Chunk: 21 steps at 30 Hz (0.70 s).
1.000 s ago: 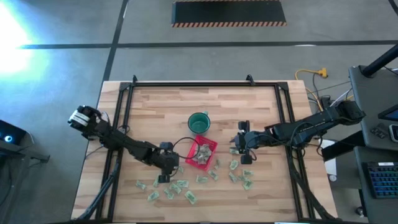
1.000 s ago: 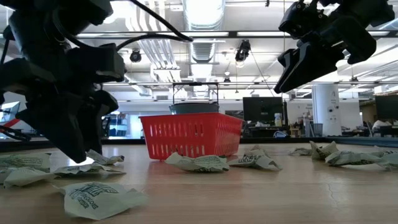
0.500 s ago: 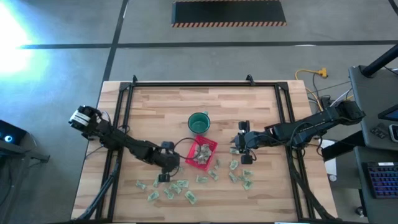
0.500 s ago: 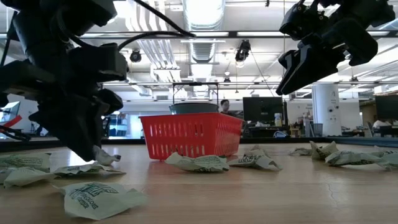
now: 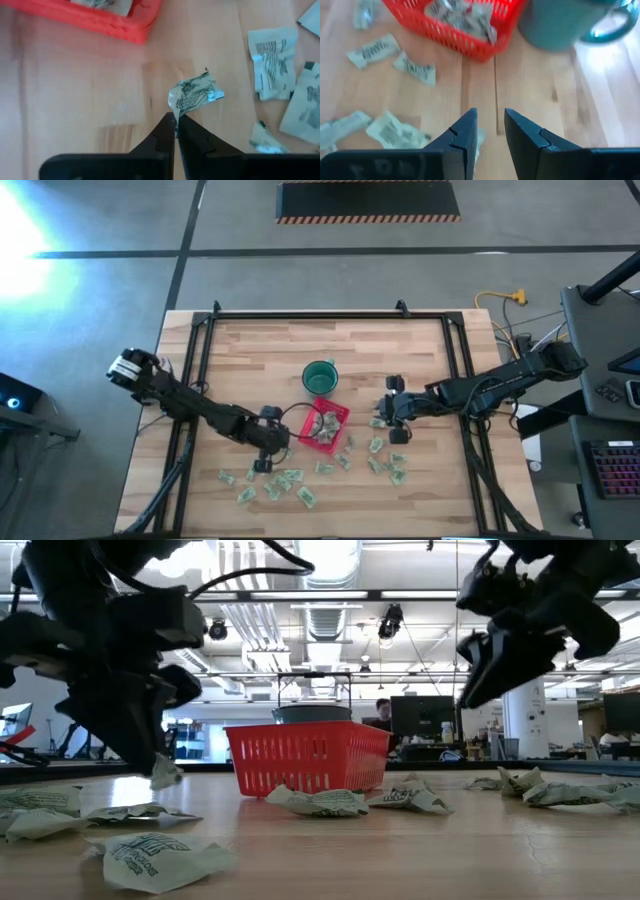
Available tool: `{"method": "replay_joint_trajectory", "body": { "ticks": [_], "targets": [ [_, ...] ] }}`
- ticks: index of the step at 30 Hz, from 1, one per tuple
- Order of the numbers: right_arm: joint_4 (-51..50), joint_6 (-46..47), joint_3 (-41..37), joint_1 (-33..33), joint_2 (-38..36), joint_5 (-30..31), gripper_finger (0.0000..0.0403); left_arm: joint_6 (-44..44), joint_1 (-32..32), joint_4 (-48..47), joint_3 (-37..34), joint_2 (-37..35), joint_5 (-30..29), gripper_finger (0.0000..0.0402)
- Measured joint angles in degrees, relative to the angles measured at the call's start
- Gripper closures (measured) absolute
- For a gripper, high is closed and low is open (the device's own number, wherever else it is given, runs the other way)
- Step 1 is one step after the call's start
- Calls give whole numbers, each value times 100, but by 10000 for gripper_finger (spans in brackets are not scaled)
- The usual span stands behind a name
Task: Pick and place items into bin
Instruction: Put the light green stevia packet into the red bin
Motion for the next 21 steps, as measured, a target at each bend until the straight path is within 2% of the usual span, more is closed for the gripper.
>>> {"method": "replay_joint_trajectory", "body": {
  "ticks": [3,8,13,17,21],
  "targets": [
    [-191,213,-84,0,0,24,321,-183,-86,-268,0,-290,-339,401],
    [-235,351,-261,-2,0,33,326,-169,-341,-368,-2,-807,-1462,401],
    [-213,353,-300,-2,0,33,324,294,-405,399,-78,-885,-2346,401],
    [-198,353,-279,-2,0,33,324,1163,-284,1643,-190,-560,-2406,401],
    [-188,351,-278,-2,0,33,330,1582,-198,1906,-110,-242,-2402,401]
  ]
}}
